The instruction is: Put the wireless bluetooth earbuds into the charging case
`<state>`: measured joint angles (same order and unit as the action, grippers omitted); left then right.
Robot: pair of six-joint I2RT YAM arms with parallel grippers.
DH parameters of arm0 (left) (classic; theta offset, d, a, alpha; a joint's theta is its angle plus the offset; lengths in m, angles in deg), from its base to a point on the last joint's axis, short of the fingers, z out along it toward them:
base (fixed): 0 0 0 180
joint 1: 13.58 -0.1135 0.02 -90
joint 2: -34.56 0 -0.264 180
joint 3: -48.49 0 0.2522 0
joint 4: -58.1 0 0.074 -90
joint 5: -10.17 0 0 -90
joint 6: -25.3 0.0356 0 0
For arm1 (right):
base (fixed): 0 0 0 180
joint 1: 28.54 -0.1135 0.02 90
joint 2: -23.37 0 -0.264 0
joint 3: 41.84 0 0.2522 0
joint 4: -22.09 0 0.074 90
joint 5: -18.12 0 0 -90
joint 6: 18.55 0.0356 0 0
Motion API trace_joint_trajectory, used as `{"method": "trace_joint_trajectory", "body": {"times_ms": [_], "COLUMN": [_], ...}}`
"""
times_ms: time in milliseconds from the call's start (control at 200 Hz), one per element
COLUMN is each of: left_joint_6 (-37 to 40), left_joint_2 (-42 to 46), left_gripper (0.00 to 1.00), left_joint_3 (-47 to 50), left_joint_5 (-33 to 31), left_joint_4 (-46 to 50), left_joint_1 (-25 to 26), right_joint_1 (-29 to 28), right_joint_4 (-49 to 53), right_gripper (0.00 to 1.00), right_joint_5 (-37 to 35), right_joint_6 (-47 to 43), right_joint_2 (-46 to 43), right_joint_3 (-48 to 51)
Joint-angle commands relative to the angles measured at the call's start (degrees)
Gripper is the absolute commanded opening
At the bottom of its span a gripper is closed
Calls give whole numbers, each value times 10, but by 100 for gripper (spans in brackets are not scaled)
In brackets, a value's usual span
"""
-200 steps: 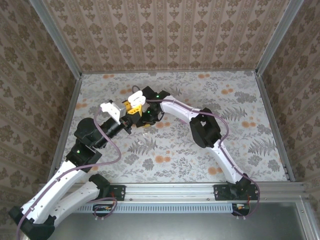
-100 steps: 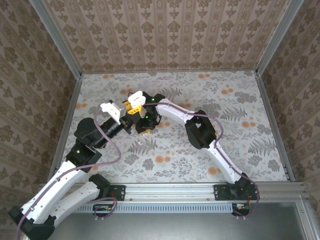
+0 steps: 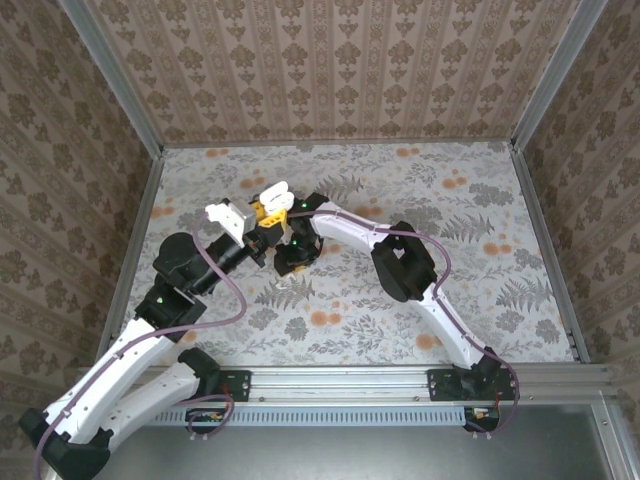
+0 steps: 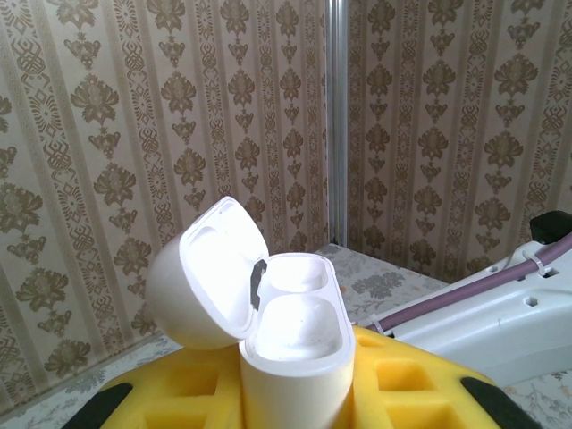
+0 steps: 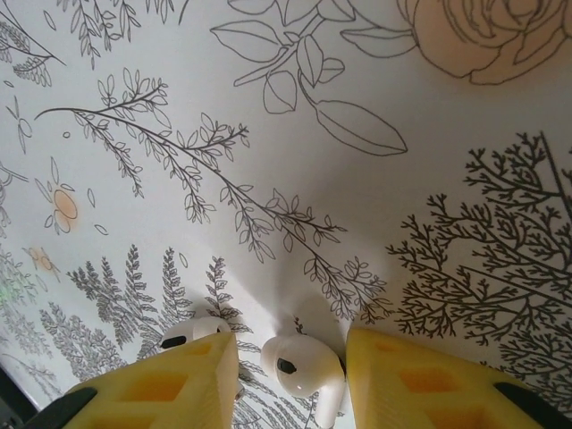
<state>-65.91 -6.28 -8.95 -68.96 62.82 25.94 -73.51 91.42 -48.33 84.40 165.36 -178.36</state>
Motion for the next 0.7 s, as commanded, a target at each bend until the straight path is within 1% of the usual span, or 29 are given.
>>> {"method": "trace_joint_trajectory", "body": {"times_ms": [0, 220, 475, 695], "left_joint_6": [5, 3, 2, 2], "left_joint_2": [0, 1, 1, -1], "left_gripper": [25, 26, 26, 26], "left_joint_3": [-18, -18, -19, -19], "left_joint_5": [8, 8, 8, 8], "left_joint_4": [-19, -19, -20, -21], "left_joint_1": [-3, -4, -3, -4], "right_joint_1": [-11, -28, -38, -37], "right_joint_4": [39, 79, 88, 72], "right_gripper": [40, 40, 42, 44], "right_joint_5": [-40, -95, -106, -122], "right_joint_6": [-14, -36, -47, -6], "right_joint_2": [-11, 17, 24, 34], "right_joint_3": [3, -40, -45, -58]}}
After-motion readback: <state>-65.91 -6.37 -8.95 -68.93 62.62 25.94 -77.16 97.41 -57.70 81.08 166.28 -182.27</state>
